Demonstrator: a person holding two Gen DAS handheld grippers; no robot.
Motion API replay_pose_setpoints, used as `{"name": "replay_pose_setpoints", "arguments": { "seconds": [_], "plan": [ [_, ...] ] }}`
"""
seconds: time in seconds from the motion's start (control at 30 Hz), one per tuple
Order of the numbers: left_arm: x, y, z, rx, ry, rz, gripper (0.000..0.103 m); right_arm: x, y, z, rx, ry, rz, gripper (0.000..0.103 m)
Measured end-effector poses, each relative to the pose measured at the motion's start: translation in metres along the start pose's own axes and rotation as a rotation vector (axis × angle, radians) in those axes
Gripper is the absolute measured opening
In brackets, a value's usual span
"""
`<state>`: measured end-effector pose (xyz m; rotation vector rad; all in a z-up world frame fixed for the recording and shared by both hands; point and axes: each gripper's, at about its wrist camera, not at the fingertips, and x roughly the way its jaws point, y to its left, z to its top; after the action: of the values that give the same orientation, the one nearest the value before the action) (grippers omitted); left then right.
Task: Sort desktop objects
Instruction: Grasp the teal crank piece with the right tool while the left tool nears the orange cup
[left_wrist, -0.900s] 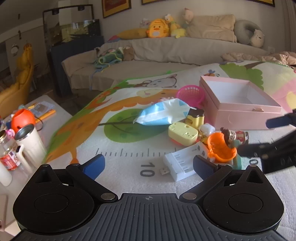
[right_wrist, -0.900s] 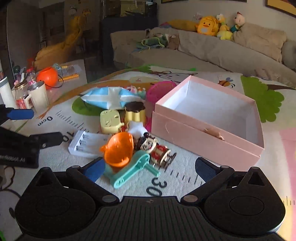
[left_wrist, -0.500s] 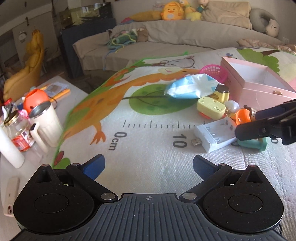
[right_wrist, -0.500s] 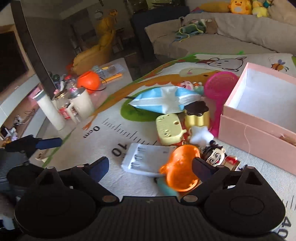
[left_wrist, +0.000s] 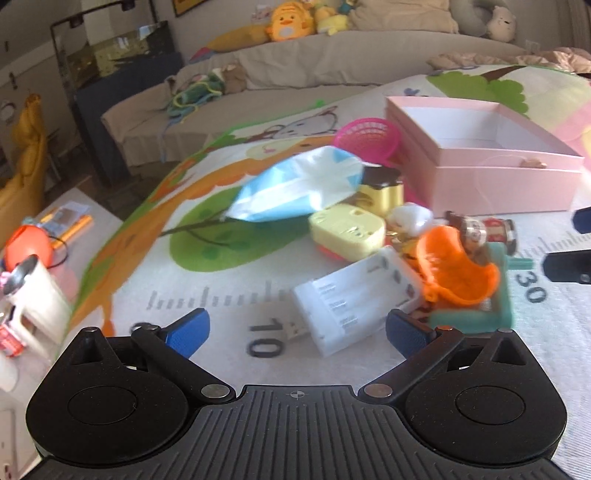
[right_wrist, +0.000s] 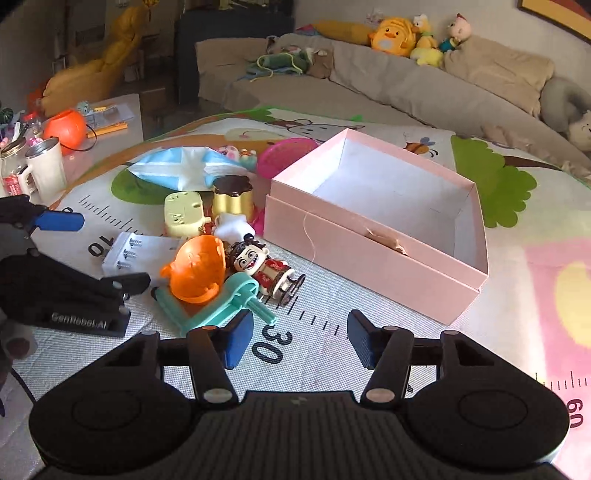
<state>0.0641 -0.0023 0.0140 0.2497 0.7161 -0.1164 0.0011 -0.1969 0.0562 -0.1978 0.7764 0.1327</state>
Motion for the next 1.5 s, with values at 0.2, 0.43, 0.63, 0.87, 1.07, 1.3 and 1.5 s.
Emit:
{"name": "replay_pose_setpoints", "arguments": {
  "seconds": [0.2, 0.43, 0.63, 0.87, 1.07, 1.3, 1.5],
  "plan": [
    [-0.002, 0.064, -0.003, -0.153, 0.026, 0.11, 0.103, 0.019, 0.002, 0.007, 0.051, -0.01, 0.078, 0.057],
    [-0.018, 0.074, -0.012, -0.181, 0.025, 0.056, 0.103, 0.06, -0.01, 0.028, 0.194, 0.011, 0.152, 0.058],
    [-0.025, 0.069, -0.015, -0.175, 0.009, 0.03, 0.103, 0.045, 0.026, 0.018, 0.077, 0.067, 0.332, 0.056],
    [-0.034, 0.061, -0.022, -0.155, 0.011, 0.03, 0.103, 0.004, 0.047, -0.017, -0.158, 0.038, 0.207, 0.059],
    [-0.043, 0.056, -0.027, -0.16, -0.005, -0.046, 0.103, -0.005, 0.007, -0.027, -0.142, -0.008, -0.085, 0.059],
    [-0.042, 0.001, -0.018, -0.044, -0.019, -0.265, 0.103, -0.02, -0.017, -0.027, 0.005, -0.025, 0.056, 0.066],
    [-0.024, -0.036, -0.011, 0.042, 0.007, -0.264, 0.072, -0.006, -0.017, -0.025, 0.052, 0.001, 0.114, 0.085]
  ]
}}
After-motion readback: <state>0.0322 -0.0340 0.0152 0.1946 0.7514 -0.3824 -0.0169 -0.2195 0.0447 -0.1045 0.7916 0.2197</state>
